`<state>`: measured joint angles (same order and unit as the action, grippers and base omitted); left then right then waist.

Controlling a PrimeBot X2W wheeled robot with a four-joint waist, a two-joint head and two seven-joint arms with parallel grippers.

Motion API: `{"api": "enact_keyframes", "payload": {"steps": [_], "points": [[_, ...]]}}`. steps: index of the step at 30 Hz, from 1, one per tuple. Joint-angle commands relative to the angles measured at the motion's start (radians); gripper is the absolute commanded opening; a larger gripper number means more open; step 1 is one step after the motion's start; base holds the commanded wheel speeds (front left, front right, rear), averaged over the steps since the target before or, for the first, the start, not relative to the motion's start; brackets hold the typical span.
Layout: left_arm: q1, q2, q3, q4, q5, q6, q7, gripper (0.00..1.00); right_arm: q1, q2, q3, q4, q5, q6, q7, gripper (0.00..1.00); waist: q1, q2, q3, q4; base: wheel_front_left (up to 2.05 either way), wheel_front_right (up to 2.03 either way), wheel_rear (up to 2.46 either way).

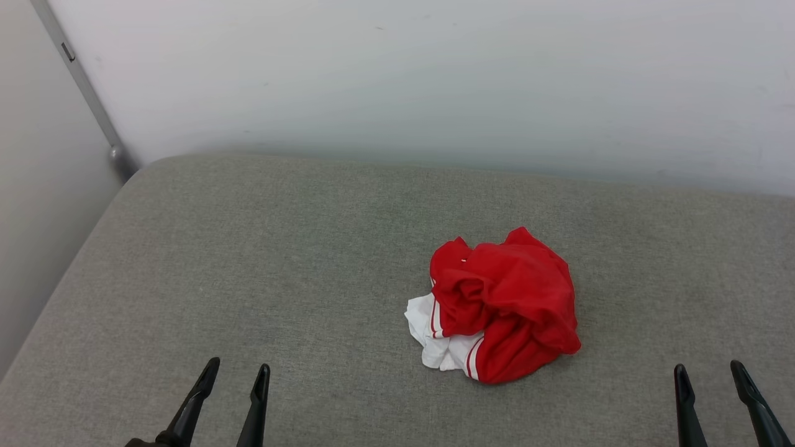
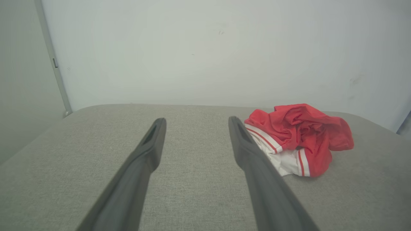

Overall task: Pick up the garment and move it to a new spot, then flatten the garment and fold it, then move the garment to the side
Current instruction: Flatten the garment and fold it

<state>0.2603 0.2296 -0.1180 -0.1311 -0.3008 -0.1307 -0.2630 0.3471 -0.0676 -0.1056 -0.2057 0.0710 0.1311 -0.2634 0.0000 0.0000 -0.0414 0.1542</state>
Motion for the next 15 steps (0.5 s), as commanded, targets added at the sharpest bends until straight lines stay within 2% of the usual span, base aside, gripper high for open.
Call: {"api": "enact_keyframes", "payload": {"steps": [1, 11, 15], "points": [[0.002, 0.009, 0.003, -0.008, 0.005, 0.000, -0.002, 1.00, 0.001, 0.004, 0.003, 0.002, -0.001, -0.001, -0.002, 1.00, 0.0000, 0.0000, 0.001, -0.002, 0.00, 0.00, 0.00], [-0.012, 0.037, 0.018, -0.004, -0.002, 0.000, -0.002, 1.00, -0.017, 0.008, 0.008, 0.015, -0.003, -0.001, -0.002, 1.00, 0.0000, 0.0000, 0.016, -0.034, 0.00, 0.00, 0.00], [-0.026, 0.066, -0.013, 0.004, -0.024, 0.000, -0.002, 1.00, -0.021, 0.011, 0.010, 0.018, -0.006, -0.001, -0.002, 1.00, 0.0000, 0.0000, 0.027, -0.057, 0.00, 0.00, 0.00]]}}
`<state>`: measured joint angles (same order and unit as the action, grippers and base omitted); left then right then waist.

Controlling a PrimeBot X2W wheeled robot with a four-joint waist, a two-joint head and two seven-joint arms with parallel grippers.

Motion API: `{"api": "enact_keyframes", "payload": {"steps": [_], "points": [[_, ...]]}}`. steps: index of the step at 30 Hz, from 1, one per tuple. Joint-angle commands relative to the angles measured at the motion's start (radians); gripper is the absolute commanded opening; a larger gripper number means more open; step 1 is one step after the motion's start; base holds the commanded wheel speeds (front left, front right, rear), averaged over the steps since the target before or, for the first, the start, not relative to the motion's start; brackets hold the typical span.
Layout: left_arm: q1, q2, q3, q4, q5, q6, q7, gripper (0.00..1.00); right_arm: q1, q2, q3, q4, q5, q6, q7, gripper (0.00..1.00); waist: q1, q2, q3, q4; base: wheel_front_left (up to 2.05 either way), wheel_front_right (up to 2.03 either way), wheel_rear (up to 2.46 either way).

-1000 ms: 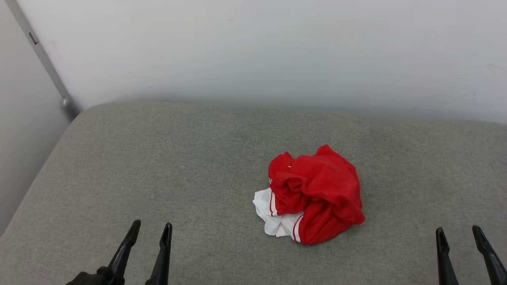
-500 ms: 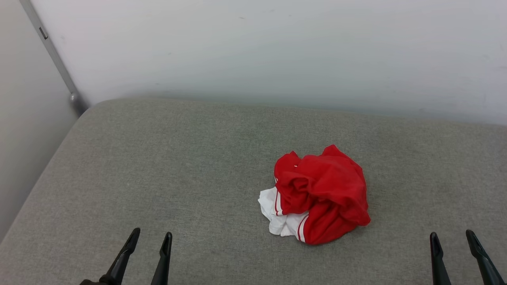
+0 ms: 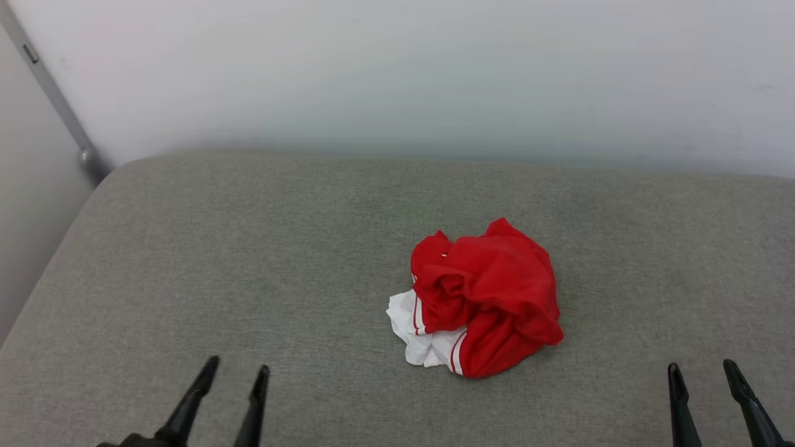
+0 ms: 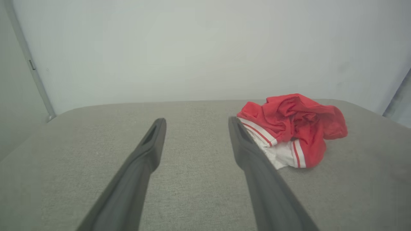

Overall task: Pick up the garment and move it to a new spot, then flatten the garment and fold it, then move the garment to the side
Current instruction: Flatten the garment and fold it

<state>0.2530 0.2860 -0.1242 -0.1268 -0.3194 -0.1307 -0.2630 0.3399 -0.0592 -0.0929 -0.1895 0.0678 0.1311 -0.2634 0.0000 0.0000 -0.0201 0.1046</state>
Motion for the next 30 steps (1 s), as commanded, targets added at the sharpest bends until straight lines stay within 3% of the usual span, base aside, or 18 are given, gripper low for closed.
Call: {"api": "enact_keyframes", "payload": {"steps": [1, 4, 9, 12, 13, 17, 21, 27, 30], "points": [[-0.025, 0.033, -0.027, 0.006, -0.011, 0.000, -0.002, 1.00, -0.013, 0.003, -0.001, 0.004, 0.000, -0.001, -0.002, 1.00, 0.0000, 0.0000, 0.009, -0.013, 0.00, 0.00, 0.00], [-0.053, 0.098, -0.080, 0.040, -0.070, 0.001, -0.002, 1.00, -0.020, 0.004, 0.001, 0.009, 0.003, -0.001, -0.002, 1.00, 0.0000, 0.0000, 0.018, -0.031, 0.00, 0.00, 0.00], [-0.150, 0.275, -0.217, 0.129, -0.193, 0.000, 0.001, 1.00, -0.034, 0.006, -0.002, 0.019, 0.002, -0.001, -0.002, 1.00, 0.0000, 0.0000, 0.034, -0.068, 0.00, 0.00, 0.00], [-0.253, 0.358, -0.292, 0.180, -0.304, 0.000, 0.077, 1.00, -0.045, 0.007, 0.004, 0.024, 0.001, -0.001, -0.002, 1.00, 0.0000, 0.0000, 0.047, -0.100, 0.00, 0.00, 0.00], [-0.253, 0.358, -0.292, 0.180, -0.304, 0.000, 0.077, 1.00, -0.045, 0.007, 0.004, 0.024, 0.001, -0.001, -0.002, 1.00, 0.0000, 0.0000, 0.047, -0.100, 0.00, 0.00, 0.00], [-0.389, 0.415, -0.361, 0.219, -0.480, 0.001, 0.238, 1.00, -0.063, 0.009, 0.016, 0.028, -0.002, -0.001, -0.002, 1.00, 0.0000, 0.0000, 0.068, -0.152, 0.00, 0.00, 0.00], [-0.532, 0.436, -0.420, 0.287, -0.602, 0.000, 0.412, 1.00, -0.083, 0.009, 0.025, 0.029, 0.005, -0.001, -0.002, 1.00, 0.0000, 0.0000, 0.097, -0.211, 0.00, 0.00, 0.00], [-0.682, 0.442, -0.521, 0.410, -0.682, 0.000, 0.639, 1.00, -0.108, 0.010, 0.023, 0.030, 0.038, -0.001, -0.002, 1.00, 0.0000, 0.0000, 0.146, -0.323, 0.00, 0.00, 0.00], [-0.729, 0.438, -0.540, 0.455, -0.711, 0.000, 0.704, 1.00, -0.112, 0.010, 0.025, 0.029, 0.052, -0.001, -0.002, 1.00, 0.0000, 0.0000, 0.171, -0.377, 0.00, 0.00, 0.00]]}}
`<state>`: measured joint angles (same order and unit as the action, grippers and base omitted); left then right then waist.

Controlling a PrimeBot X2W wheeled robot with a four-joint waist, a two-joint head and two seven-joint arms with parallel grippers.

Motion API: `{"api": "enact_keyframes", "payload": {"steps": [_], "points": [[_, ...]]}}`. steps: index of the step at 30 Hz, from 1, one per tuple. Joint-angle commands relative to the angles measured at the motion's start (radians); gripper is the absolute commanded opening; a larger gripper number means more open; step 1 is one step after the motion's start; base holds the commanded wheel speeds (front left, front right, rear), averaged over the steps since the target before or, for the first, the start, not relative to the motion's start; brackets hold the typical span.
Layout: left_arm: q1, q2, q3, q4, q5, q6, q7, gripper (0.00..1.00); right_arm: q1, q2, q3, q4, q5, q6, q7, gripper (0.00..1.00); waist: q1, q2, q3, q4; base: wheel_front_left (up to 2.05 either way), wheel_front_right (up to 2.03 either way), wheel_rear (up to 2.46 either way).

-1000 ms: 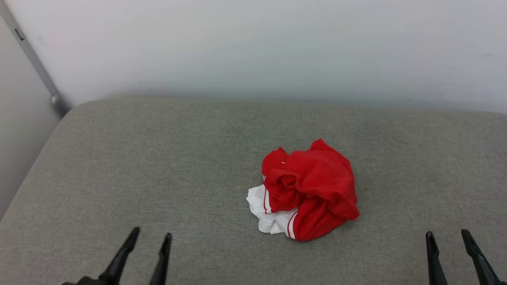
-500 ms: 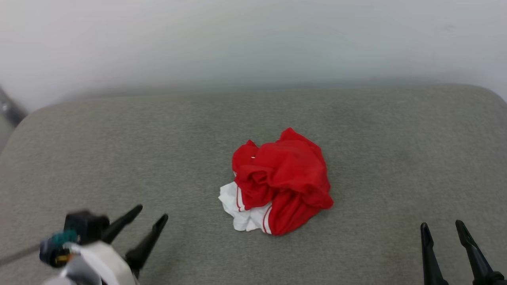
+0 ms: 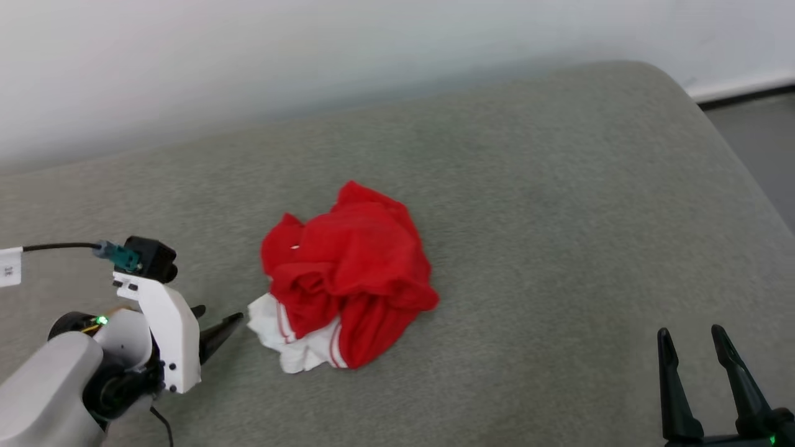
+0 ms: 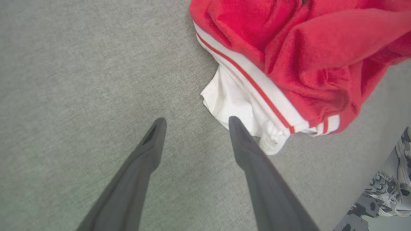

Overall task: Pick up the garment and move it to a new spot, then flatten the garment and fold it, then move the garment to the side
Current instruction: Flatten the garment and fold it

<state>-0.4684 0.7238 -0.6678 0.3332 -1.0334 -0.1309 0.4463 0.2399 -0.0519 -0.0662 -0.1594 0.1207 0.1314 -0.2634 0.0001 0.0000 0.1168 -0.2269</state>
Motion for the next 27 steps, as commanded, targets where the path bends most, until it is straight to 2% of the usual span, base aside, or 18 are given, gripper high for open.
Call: {"api": "enact_keyframes", "payload": {"steps": [1, 6, 13, 14, 15, 16, 21, 27], "points": [[-0.014, 0.004, -0.005, 0.008, 0.002, 0.000, 0.010, 1.00, -0.012, 0.002, 0.000, 0.000, 0.005, -0.001, -0.002, 1.00, -0.0001, 0.0000, 0.043, -0.064, 0.00, 0.00, 0.00], [-0.052, 0.008, -0.050, 0.035, -0.003, 0.000, 0.048, 1.00, -0.010, 0.002, -0.003, 0.003, 0.032, -0.001, -0.002, 1.00, -0.0001, 0.0000, 0.073, -0.125, 0.00, 0.00, 0.00], [-0.058, 0.032, -0.111, 0.087, -0.016, 0.002, 0.167, 1.00, -0.021, 0.003, 0.002, 0.009, 0.049, -0.001, -0.002, 1.00, -0.0001, 0.0000, 0.087, -0.158, 0.00, 0.00, 0.00], [-0.064, 0.031, -0.114, 0.085, -0.017, 0.002, 0.172, 0.73, -0.022, 0.003, 0.001, 0.009, 0.051, -0.001, -0.002, 1.00, -0.0001, 0.0000, 0.090, -0.159, 0.00, 0.00, 0.00], [-0.069, 0.032, -0.122, 0.077, -0.016, 0.001, 0.176, 0.31, -0.025, 0.003, 0.001, 0.009, 0.051, -0.001, -0.002, 1.00, -0.0001, 0.0000, 0.092, -0.159, 0.00, 0.00, 0.00], [-0.075, 0.032, -0.132, 0.061, -0.014, 0.001, 0.175, 0.00, -0.028, 0.003, -0.001, 0.008, 0.052, -0.001, -0.002, 1.00, -0.0001, 0.0000, 0.093, -0.157, 0.00, 0.00, 0.00], [-0.120, 0.072, -0.147, 0.000, -0.029, 0.000, 0.132, 0.00, -0.029, 0.002, -0.011, 0.012, 0.053, -0.001, -0.002, 1.00, -0.0001, 0.0000, 0.089, -0.122, 0.00, 0.00, 0.00], [-0.151, 0.099, -0.147, -0.021, -0.048, 0.000, 0.074, 0.00, -0.019, 0.002, -0.025, 0.023, 0.039, -0.001, -0.002, 1.00, -0.0001, 0.0000, 0.060, -0.036, 0.00, 0.00, 0.00]]}}
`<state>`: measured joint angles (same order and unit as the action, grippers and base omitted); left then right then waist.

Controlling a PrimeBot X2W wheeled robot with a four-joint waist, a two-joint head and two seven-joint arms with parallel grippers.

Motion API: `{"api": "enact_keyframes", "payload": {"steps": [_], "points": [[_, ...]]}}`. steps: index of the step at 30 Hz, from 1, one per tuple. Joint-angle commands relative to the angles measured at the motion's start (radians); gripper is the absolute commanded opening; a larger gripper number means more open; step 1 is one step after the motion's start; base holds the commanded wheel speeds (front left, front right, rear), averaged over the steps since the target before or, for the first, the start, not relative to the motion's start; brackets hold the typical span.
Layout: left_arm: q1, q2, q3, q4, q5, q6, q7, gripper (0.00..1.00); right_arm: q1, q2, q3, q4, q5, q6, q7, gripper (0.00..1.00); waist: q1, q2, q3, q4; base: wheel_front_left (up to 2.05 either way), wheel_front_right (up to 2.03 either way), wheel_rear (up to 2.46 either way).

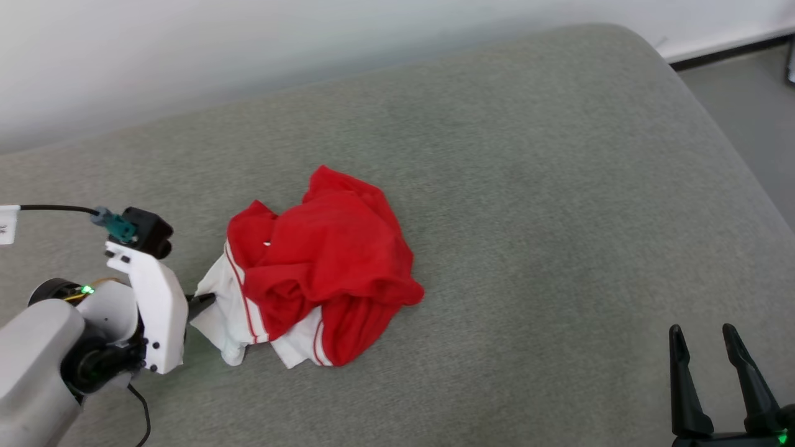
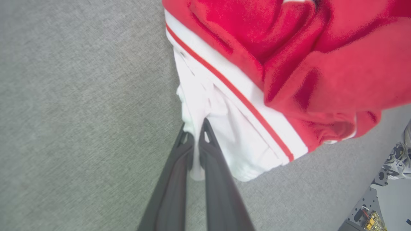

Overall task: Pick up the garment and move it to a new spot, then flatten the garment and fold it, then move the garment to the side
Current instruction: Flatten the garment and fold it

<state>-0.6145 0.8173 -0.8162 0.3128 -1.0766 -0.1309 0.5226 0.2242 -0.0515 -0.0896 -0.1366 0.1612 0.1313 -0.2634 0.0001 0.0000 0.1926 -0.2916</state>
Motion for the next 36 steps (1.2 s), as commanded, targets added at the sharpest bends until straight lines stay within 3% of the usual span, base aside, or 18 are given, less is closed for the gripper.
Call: {"api": "enact_keyframes", "payload": {"steps": [1, 8, 13, 19, 20, 22, 26, 32, 36], "points": [[-0.005, 0.011, 0.006, 0.001, -0.015, 0.000, -0.009, 0.00, -0.003, 0.002, -0.005, 0.002, -0.002, -0.001, -0.002, 1.00, -0.0001, 0.0000, -0.022, 0.044, 0.00, 0.00, 0.00], [0.051, 0.082, 0.034, 0.062, -0.064, 0.005, -0.030, 0.00, 0.006, 0.002, -0.022, 0.019, -0.020, -0.001, -0.002, 1.00, -0.0001, 0.0000, -0.063, 0.132, 0.00, 0.00, 0.00], [0.125, 0.109, 0.052, 0.151, -0.120, 0.037, -0.039, 0.00, 0.016, 0.002, -0.026, 0.029, -0.039, -0.001, -0.002, 1.00, -0.0001, 0.0000, -0.087, 0.162, 0.00, 0.00, 0.00], [0.185, 0.063, 0.057, 0.257, -0.157, 0.065, -0.070, 0.00, 0.021, 0.002, -0.025, 0.036, -0.049, -0.001, -0.002, 1.00, -0.0001, 0.0000, -0.103, 0.169, 0.00, 0.00, 0.00], [0.187, 0.054, 0.059, 0.263, -0.155, 0.064, -0.085, 0.15, 0.023, 0.002, -0.025, 0.037, -0.049, -0.001, -0.002, 1.00, -0.0001, 0.0000, -0.105, 0.169, 0.00, 0.00, 0.00], [0.187, 0.033, 0.056, 0.275, -0.156, 0.061, -0.097, 1.00, 0.025, 0.002, -0.025, 0.040, -0.048, -0.001, -0.002, 1.00, -0.0001, 0.0000, -0.109, 0.170, 0.00, 0.00, 0.00], [0.140, 0.031, 0.047, 0.239, -0.129, 0.060, -0.087, 1.00, 0.040, 0.002, -0.030, 0.042, -0.043, -0.001, -0.002, 1.00, -0.0001, 0.0000, -0.118, 0.178, 0.00, 0.00, 0.00], [0.037, 0.057, 0.007, 0.061, -0.051, 0.081, 0.005, 1.00, 0.052, 0.002, -0.035, 0.048, -0.035, -0.001, -0.002, 1.00, -0.0001, 0.0000, -0.131, 0.186, 0.00, 0.00, 0.00], [-0.019, 0.032, -0.009, -0.055, -0.040, 0.101, 0.074, 1.00, 0.042, 0.002, -0.030, 0.051, -0.031, -0.001, -0.002, 1.00, -0.0001, 0.0000, -0.131, 0.176, 0.00, 0.00, 0.00]]}}
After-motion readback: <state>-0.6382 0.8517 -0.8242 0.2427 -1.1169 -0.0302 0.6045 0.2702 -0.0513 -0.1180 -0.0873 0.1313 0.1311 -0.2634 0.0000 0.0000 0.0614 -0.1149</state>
